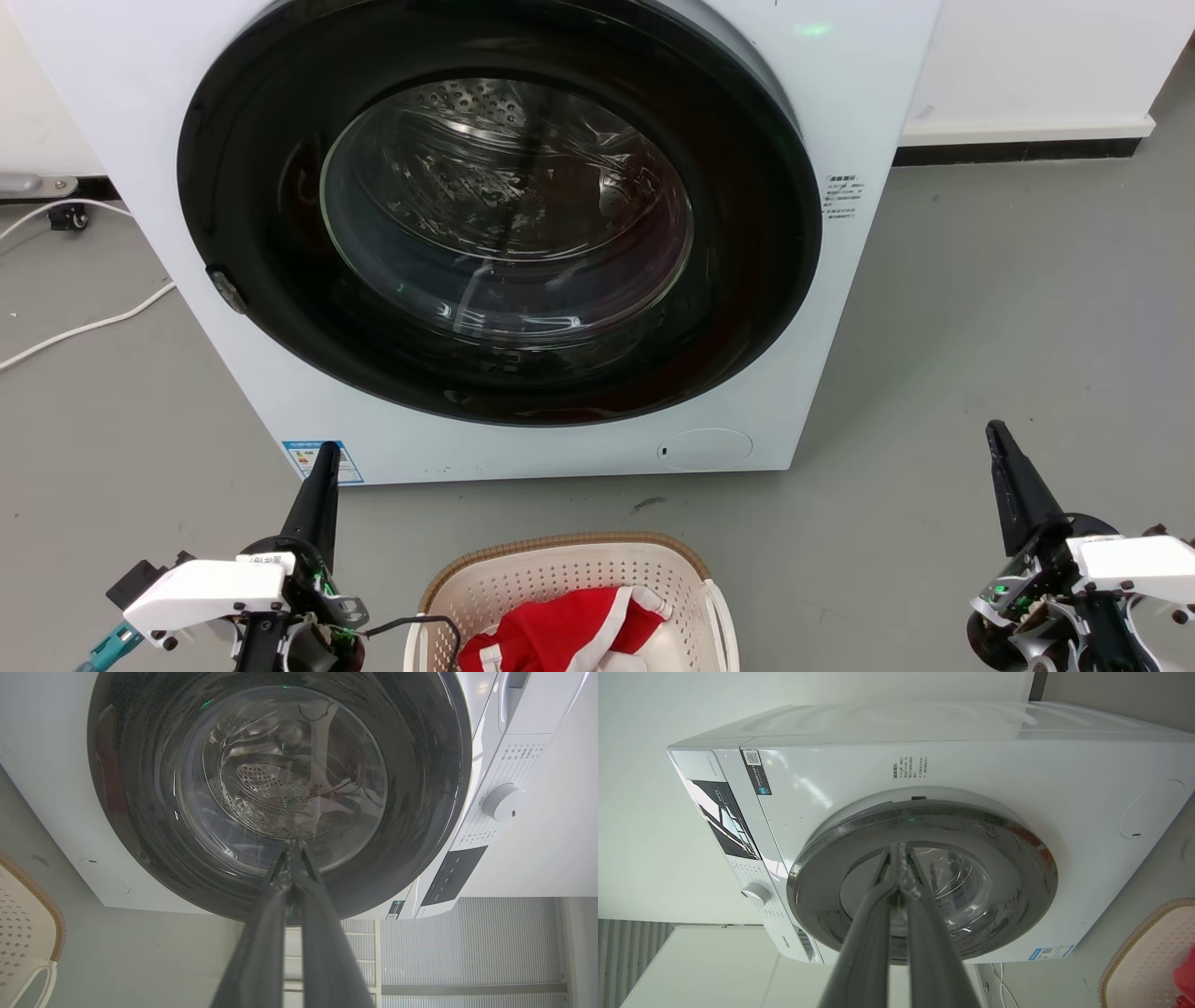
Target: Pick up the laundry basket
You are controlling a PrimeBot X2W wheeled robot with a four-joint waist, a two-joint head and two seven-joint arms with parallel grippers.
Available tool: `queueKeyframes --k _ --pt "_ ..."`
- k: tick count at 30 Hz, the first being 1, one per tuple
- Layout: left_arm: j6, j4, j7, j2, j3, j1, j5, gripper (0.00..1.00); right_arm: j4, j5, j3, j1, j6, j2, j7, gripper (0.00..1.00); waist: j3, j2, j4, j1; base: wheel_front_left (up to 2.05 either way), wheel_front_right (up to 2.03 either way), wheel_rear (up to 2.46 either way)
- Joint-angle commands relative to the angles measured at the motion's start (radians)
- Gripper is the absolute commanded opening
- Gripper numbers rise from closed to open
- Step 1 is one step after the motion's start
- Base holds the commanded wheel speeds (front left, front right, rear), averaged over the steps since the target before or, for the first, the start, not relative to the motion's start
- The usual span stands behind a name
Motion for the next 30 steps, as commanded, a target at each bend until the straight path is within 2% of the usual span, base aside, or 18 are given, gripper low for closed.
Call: queueKeyframes --k 1,21,22,30 --pt "-0.002 0.0 0.002 -0.001 0.002 -0.008 -0.002 0.0 0.001 -0.006 -0.002 -0.011 0.0 0.004 0.002 0.0 0.0 0.0 0.0 0.0 0.0 0.0 0.0" --pt "-0.002 0.0 0.002 -0.001 0.002 -0.008 -0.002 0.0 0.001 -0.007 -0.003 -0.011 0.0 0.004 0.002 0.0 0.0 0.0 0.0 0.0 0.0 0.0 0.0" --pt "0.0 0.003 -0.001 0.0 -0.001 0.002 0.0 1.0 0.003 0.0 -0.001 0.002 0.0 0.001 0.001 1.0 0.0 0.0 0.0 0.0 0.0 0.0 0.0" --pt "0.0 0.002 -0.031 -0.002 -0.008 0.024 0.04 1.0 0.013 -0.037 0.004 0.025 0.0 0.004 -0.029 1.0 0.001 0.0 0.0 0.0001 0.0 0.0 0.0"
